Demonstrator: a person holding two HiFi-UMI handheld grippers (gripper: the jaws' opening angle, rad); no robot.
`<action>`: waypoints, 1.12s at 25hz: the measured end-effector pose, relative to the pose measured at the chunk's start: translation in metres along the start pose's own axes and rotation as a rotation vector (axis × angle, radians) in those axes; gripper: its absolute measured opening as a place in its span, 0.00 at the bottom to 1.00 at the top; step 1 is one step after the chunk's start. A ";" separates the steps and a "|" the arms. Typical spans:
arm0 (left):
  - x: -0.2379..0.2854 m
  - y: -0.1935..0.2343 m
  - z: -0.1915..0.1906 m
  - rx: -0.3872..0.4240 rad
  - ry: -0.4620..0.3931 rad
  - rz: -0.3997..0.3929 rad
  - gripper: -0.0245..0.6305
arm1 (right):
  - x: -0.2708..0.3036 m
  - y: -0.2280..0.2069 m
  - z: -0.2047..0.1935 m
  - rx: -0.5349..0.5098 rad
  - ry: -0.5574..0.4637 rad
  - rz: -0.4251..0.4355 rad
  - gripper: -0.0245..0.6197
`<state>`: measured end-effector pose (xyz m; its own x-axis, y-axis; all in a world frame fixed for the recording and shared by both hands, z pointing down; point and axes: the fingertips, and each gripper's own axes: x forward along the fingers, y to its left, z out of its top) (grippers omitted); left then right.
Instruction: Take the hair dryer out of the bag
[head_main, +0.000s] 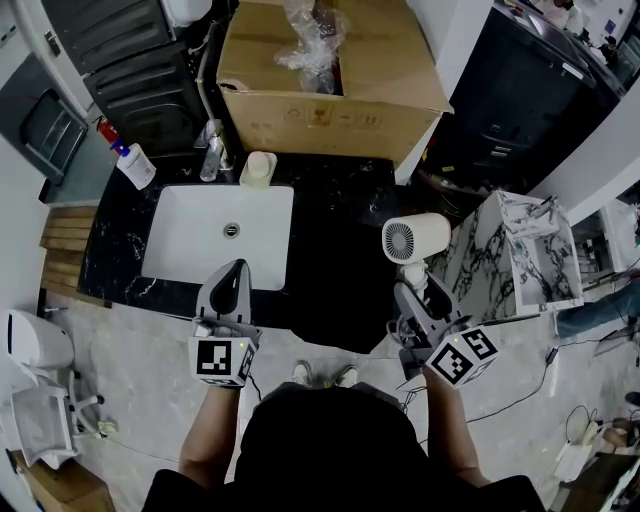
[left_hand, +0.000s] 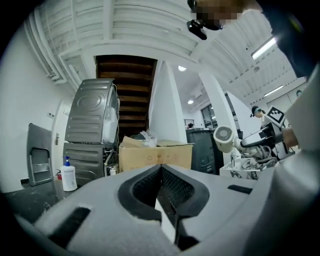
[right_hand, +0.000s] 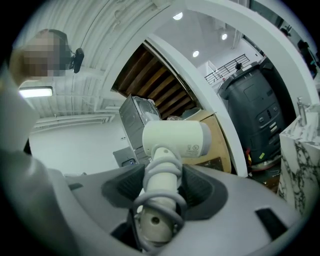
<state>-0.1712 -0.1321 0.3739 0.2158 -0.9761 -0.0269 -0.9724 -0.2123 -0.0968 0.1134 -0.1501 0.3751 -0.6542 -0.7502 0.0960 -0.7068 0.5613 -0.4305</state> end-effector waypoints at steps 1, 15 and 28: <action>-0.004 0.003 0.001 -0.002 -0.002 0.011 0.07 | -0.001 -0.001 0.001 0.000 -0.004 -0.004 0.41; -0.023 0.002 -0.002 0.003 0.035 0.037 0.07 | 0.005 0.004 0.003 -0.012 0.003 0.021 0.41; -0.023 -0.002 0.001 0.006 0.047 0.031 0.07 | 0.009 0.015 0.006 -0.026 0.006 0.058 0.41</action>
<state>-0.1745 -0.1088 0.3733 0.1814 -0.9833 0.0169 -0.9779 -0.1822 -0.1023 0.0982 -0.1506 0.3640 -0.6961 -0.7138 0.0772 -0.6742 0.6130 -0.4120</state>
